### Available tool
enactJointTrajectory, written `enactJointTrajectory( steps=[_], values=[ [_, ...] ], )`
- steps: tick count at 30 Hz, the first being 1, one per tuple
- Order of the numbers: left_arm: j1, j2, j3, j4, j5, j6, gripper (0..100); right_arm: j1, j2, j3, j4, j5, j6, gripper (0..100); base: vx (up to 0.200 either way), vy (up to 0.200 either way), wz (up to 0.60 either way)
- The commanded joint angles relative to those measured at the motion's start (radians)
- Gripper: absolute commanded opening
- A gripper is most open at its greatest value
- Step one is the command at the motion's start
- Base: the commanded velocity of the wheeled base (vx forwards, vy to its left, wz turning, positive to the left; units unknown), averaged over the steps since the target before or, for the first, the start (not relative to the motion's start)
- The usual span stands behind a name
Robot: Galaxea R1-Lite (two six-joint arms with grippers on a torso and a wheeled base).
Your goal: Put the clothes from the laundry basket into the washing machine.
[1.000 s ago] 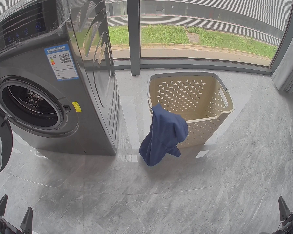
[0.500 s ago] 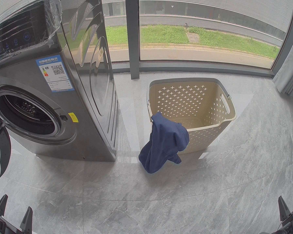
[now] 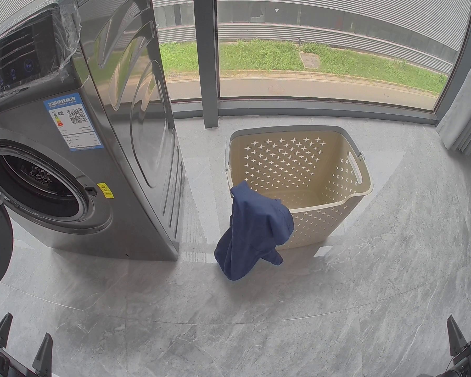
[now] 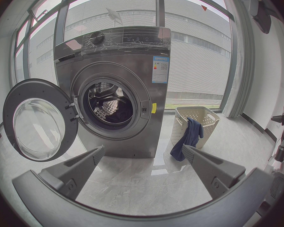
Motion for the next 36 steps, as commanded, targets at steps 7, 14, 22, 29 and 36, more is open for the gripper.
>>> enactJointTrajectory(
  steps=[7,14,22,29,36],
  values=[
    [0.002,-0.015,0.015,0.000,0.000,-0.003,100,0.001,-0.008,0.018,-0.001,0.001,-0.001,100,0.000,0.000,0.00],
    [0.002,-0.015,0.015,0.000,0.000,-0.003,100,0.001,-0.008,0.018,-0.001,-0.001,0.007,100,0.171,0.000,0.00],
    [0.002,-0.015,0.015,0.000,0.000,0.001,100,0.021,0.087,-0.168,-0.081,0.024,0.036,100,0.075,0.000,0.00],
    [0.002,-0.015,0.015,0.000,0.000,0.000,100,0.179,0.461,-0.110,-0.134,0.036,0.056,100,0.000,0.000,0.00],
    [0.002,-0.015,0.015,0.000,0.000,0.000,100,0.323,0.969,-0.123,-0.480,0.033,0.129,100,0.000,0.000,0.00]
  ],
)
